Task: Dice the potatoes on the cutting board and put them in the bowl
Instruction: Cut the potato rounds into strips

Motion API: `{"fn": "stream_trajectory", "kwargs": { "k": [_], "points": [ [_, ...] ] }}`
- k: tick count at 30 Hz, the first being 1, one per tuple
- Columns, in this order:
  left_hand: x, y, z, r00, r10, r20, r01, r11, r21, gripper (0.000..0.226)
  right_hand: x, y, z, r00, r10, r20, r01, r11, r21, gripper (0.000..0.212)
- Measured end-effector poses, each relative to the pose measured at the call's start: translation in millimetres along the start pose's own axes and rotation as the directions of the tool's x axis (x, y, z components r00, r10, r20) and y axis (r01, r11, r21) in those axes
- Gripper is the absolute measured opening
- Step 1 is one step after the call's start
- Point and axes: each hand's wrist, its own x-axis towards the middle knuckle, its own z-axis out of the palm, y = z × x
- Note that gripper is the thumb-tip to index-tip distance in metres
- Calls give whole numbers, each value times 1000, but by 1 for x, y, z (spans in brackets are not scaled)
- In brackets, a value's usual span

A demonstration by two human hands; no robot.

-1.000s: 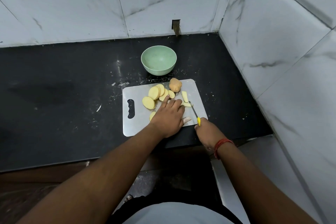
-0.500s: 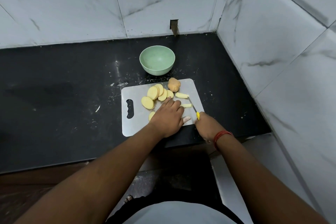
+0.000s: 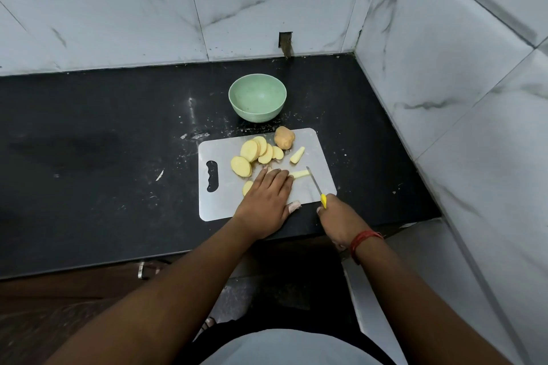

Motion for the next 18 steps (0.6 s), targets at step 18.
{"fn": "stream_trajectory", "kwargs": {
  "k": [18],
  "points": [
    [-4, 2, 0, 999, -16, 32, 16, 1000, 8, 69, -5, 2, 4, 997, 39, 73, -30, 992, -122, 17]
  ]
}}
